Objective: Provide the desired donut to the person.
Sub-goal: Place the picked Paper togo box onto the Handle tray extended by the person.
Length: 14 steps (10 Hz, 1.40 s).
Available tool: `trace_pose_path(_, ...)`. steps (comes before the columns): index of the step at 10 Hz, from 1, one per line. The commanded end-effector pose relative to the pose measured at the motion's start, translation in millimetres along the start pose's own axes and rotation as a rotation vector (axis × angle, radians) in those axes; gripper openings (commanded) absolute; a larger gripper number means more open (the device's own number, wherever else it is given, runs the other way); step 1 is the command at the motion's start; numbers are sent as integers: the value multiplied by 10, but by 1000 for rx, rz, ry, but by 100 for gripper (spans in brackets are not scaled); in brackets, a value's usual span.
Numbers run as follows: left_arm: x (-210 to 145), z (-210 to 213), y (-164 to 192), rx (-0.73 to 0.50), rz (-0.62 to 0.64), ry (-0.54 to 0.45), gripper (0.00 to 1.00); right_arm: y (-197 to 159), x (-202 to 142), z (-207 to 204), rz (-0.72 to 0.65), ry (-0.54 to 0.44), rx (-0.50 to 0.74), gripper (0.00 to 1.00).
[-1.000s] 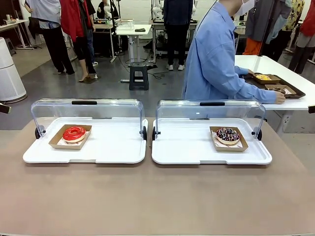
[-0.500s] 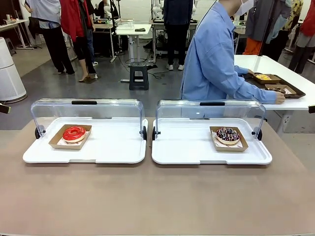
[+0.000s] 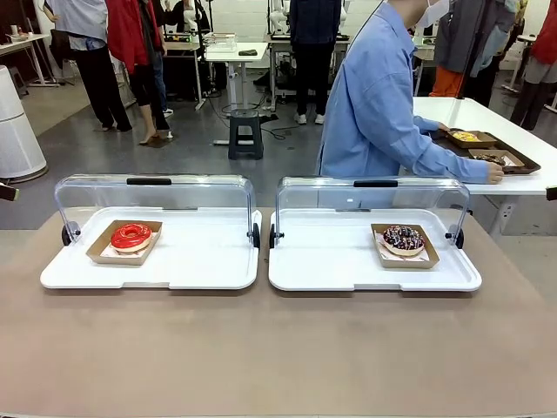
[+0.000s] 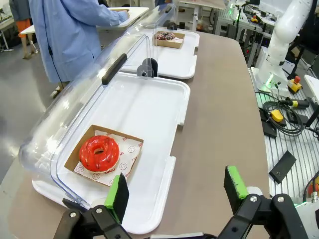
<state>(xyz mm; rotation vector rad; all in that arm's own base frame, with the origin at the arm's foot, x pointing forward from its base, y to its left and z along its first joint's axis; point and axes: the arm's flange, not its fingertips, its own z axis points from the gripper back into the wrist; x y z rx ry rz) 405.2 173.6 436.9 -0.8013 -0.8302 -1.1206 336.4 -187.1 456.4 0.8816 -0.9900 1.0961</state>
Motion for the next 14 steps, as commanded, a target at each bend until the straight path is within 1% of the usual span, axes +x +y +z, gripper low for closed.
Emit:
trace_pose_path(1, -9, 10, -7, 3, 1, -2, 100, 10, -11, 8, 13, -8, 6, 100)
trace_pose_path(14, -9, 10, -7, 3, 1, -2, 100, 10, -11, 8, 13, -8, 6, 100)
